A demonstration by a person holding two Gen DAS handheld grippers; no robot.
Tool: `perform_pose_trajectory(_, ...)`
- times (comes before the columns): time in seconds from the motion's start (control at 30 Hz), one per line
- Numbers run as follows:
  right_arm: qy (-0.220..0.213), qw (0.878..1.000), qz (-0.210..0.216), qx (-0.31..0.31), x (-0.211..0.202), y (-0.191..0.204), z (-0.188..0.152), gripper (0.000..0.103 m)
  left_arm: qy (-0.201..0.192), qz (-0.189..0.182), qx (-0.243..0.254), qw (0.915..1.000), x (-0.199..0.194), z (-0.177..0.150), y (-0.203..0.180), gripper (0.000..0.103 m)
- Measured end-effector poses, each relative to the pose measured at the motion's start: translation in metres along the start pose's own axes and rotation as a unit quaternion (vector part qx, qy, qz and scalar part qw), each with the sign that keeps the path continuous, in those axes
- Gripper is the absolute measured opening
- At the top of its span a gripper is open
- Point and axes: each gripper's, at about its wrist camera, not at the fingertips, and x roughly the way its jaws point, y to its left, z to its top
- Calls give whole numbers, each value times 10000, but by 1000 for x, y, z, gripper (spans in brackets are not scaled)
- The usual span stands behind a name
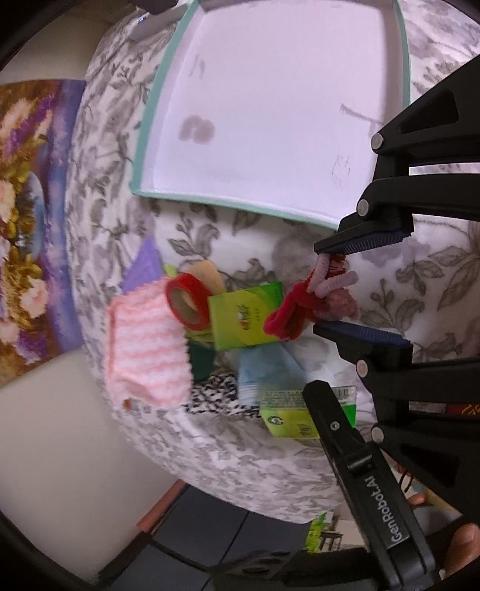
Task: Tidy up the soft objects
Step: 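Carry both held items into the white tray and open both tools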
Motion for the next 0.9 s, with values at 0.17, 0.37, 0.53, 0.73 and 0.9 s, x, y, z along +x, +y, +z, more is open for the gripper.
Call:
perform_pose_trajectory(0.17,-231,9994,-87,251,-12,-12,4,39,-352,-71,265,9990,-21,-1,-9,48)
perform_pose_trajectory(0.37,-443,9951,-574,679,-20,-40,10,39,-450,260,835,9951,-21,-3,-40,48)
perform_pose_trajectory(0.53,-621,9846,-1112,1200,-31,-77,14,39,0,502,1247,9909,-11,2,-77,48)
perform_pose_trajectory(0.73,-786,9686,-1443,1867,-42,-125,12,39,-55,694,1989,9776,15,1,-134,48)
perform_pose_trajectory(0.9,-924,9449,-1790,2579,-54,-169,2,39,-57,568,2478,9671,57,-6,-166,49)
